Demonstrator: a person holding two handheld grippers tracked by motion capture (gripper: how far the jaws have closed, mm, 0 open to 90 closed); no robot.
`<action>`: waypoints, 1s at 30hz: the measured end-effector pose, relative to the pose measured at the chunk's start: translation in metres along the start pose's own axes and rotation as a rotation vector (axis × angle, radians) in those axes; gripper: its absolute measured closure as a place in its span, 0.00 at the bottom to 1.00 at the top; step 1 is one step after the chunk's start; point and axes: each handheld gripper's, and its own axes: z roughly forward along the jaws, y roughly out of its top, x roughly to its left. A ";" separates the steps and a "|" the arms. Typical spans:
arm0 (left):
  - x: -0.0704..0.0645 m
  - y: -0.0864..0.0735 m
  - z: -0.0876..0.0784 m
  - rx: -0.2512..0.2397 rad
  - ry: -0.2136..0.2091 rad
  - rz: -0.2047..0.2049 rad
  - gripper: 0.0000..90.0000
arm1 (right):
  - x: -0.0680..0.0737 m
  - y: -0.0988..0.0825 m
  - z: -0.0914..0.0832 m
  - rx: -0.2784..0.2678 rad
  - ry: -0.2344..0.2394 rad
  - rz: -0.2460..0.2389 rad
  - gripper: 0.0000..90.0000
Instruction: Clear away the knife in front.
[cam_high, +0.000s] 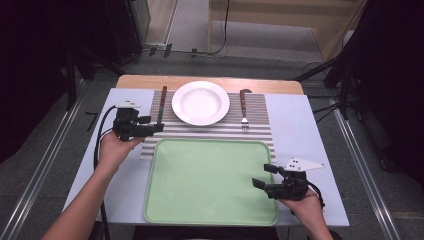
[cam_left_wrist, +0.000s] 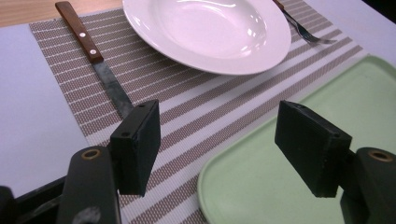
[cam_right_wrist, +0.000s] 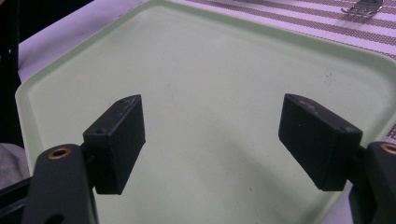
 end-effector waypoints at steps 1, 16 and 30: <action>0.001 0.001 0.002 0.000 0.003 -0.006 0.35 | 0.000 0.000 0.000 0.000 -0.001 -0.001 0.24; 0.019 0.012 0.031 0.014 0.097 0.010 0.35 | 0.001 0.000 0.000 -0.004 0.007 -0.015 0.24; 0.033 0.026 0.055 0.033 0.132 -0.032 0.35 | 0.001 0.000 0.001 0.002 0.005 -0.016 0.24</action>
